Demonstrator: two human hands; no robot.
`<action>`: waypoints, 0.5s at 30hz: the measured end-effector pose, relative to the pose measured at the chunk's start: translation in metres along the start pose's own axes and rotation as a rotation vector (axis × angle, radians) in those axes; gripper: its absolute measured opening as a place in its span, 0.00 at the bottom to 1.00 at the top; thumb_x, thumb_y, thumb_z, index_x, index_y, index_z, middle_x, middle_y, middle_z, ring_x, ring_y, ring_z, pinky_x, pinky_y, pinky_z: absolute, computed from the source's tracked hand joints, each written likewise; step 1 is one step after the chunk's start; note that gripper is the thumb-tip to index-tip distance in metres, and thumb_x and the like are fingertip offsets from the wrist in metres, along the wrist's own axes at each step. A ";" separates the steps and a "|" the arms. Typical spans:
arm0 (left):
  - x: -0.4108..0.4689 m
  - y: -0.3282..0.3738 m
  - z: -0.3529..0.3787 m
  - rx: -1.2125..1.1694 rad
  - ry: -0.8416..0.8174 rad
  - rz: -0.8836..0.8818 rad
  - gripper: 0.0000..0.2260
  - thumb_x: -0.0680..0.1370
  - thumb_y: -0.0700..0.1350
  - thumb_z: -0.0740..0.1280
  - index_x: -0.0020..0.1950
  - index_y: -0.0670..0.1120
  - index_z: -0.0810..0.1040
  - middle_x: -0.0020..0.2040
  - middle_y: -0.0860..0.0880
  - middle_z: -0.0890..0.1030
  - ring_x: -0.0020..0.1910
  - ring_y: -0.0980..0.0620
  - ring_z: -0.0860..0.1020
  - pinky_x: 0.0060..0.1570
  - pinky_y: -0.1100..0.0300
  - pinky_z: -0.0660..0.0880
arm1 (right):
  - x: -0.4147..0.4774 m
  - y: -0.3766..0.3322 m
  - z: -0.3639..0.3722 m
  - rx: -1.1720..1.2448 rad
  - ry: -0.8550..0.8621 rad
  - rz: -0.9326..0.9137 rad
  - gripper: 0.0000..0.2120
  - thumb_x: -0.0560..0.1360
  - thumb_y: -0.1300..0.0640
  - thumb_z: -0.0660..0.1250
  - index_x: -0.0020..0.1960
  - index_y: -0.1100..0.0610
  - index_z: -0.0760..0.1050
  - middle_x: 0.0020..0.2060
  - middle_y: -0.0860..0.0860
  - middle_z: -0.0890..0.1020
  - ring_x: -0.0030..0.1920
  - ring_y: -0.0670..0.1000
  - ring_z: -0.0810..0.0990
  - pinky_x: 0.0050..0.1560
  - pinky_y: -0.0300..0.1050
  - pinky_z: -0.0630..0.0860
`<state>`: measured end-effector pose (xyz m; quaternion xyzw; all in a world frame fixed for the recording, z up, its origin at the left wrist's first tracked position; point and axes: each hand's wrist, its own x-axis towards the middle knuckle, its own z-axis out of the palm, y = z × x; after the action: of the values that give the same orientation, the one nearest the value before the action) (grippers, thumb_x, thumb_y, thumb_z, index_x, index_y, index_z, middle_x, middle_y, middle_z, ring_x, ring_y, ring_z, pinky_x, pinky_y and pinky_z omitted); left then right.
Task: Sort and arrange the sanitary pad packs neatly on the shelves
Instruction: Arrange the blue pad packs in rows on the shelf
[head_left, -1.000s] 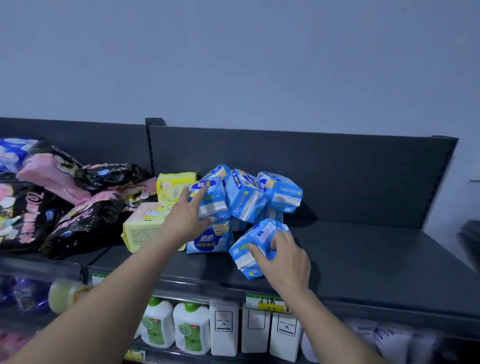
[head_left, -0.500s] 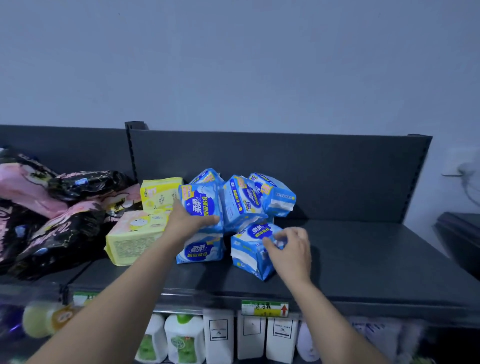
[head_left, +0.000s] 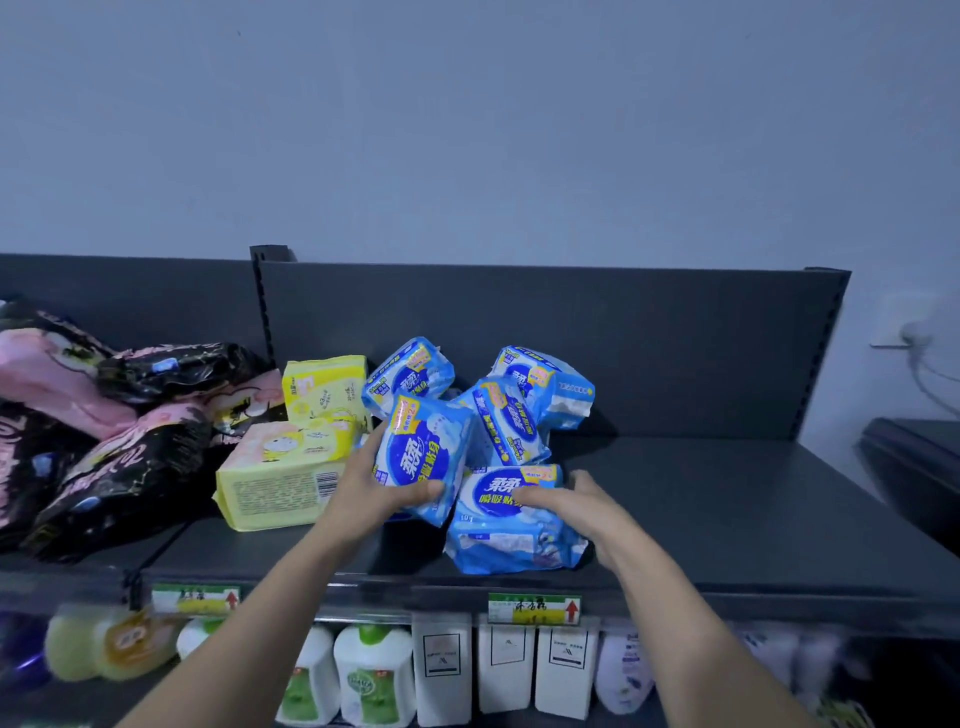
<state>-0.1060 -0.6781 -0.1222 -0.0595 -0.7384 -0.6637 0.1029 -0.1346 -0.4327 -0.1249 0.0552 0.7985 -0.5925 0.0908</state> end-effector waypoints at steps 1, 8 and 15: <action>-0.003 0.000 0.001 -0.018 -0.031 0.002 0.35 0.57 0.42 0.83 0.60 0.56 0.73 0.51 0.50 0.85 0.49 0.50 0.83 0.44 0.60 0.80 | -0.002 -0.001 -0.002 0.007 -0.050 0.002 0.29 0.61 0.50 0.80 0.56 0.54 0.71 0.50 0.49 0.82 0.52 0.50 0.82 0.58 0.51 0.77; -0.011 0.004 -0.007 -0.034 -0.054 -0.003 0.36 0.67 0.28 0.74 0.64 0.59 0.67 0.50 0.54 0.83 0.42 0.60 0.83 0.38 0.67 0.78 | -0.022 0.005 0.002 0.196 -0.122 -0.101 0.42 0.42 0.44 0.85 0.53 0.56 0.78 0.47 0.54 0.86 0.50 0.55 0.85 0.58 0.56 0.78; -0.019 0.000 -0.012 0.142 0.099 0.084 0.34 0.55 0.45 0.84 0.53 0.57 0.69 0.53 0.54 0.80 0.45 0.61 0.82 0.46 0.60 0.79 | -0.048 0.020 0.003 0.282 0.090 -0.284 0.20 0.62 0.63 0.80 0.51 0.51 0.79 0.43 0.50 0.86 0.41 0.46 0.84 0.42 0.43 0.81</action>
<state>-0.0867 -0.6891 -0.1254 -0.0504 -0.7745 -0.6070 0.1711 -0.0836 -0.4287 -0.1342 -0.0190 0.7107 -0.7022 -0.0381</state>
